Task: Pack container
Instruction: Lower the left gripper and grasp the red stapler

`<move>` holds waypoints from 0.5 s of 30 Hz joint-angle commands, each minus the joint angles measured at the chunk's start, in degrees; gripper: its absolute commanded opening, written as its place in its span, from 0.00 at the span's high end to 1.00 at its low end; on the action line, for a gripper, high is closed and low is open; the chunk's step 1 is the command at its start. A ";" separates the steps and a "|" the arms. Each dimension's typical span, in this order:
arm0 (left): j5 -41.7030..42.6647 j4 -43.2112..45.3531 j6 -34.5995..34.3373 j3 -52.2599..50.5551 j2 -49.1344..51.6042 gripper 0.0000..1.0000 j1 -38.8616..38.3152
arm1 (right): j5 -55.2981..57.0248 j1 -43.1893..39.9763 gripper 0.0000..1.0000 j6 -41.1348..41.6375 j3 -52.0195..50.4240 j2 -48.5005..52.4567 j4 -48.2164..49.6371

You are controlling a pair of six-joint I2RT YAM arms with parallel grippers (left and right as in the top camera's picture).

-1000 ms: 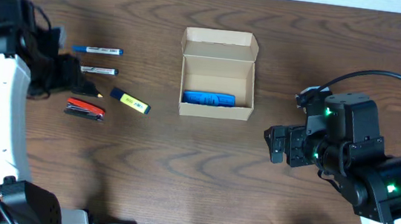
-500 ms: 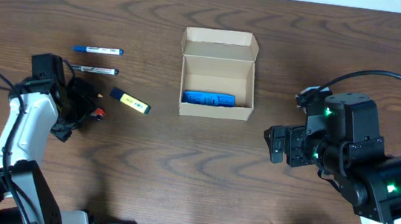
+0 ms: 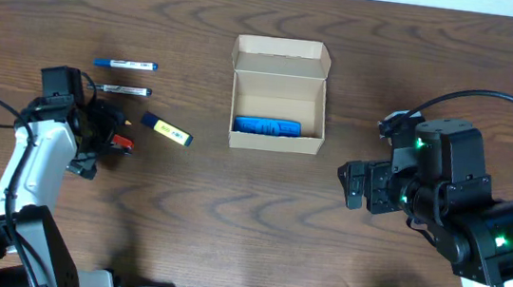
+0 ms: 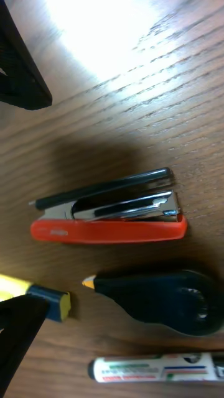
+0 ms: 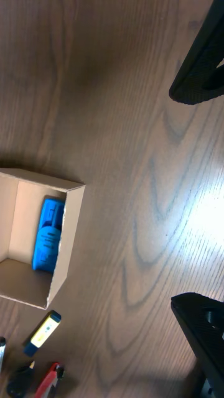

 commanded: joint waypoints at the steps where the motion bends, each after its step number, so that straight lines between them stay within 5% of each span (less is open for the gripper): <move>1: -2.08 0.13 -7.80 0.44 -0.63 0.04 -0.46 | 0.00 -0.35 0.01 -0.70 -0.13 0.00 -0.07; 12: -2.29 -5.97 -7.91 9.42 11.08 0.00 -0.55 | 0.00 -0.35 0.01 -0.68 -0.13 0.00 -0.04; 15: -1.03 -6.05 -7.87 11.34 14.75 0.06 -1.14 | 0.00 -0.35 0.01 -0.70 -0.13 0.00 -0.04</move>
